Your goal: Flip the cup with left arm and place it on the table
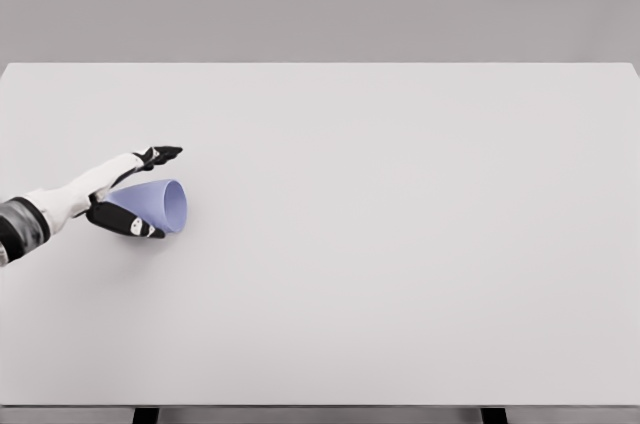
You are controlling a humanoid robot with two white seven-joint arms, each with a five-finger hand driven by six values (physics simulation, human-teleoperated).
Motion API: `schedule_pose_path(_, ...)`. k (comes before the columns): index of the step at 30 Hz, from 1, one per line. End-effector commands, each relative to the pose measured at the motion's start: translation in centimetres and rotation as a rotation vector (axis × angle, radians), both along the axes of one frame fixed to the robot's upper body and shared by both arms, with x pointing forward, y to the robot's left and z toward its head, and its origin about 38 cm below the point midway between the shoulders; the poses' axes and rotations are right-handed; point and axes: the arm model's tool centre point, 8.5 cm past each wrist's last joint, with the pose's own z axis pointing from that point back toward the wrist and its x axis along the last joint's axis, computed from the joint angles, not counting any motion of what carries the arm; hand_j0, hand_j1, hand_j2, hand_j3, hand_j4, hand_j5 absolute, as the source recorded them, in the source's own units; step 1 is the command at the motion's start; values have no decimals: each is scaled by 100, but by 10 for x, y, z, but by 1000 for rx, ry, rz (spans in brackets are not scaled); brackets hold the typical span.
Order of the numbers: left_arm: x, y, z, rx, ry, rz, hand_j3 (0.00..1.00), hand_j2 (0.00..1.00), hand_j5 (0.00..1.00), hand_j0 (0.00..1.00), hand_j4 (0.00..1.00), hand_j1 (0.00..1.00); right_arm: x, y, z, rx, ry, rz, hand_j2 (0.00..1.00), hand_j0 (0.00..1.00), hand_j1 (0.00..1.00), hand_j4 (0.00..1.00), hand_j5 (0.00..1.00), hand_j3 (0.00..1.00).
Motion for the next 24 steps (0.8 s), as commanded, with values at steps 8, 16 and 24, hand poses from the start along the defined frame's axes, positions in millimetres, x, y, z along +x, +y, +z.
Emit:
schedule_pose_path(8,-2,1,-7,23,34,21,100,100,100,100,100,100,0,0,0,0,0,0,100,100,100,100,100,100)
schedule_pose_path(16,-1,4,-8,43,53,46,100,100,100,100,100,100,-1,0,0,0,1,0,100,100,100,100,100,100)
schedule_pose_path(24,-1,3,-10,65,48,37,100,100,100,100,100,100,0,0,0,0,1,0,100,100,100,100,100,100)
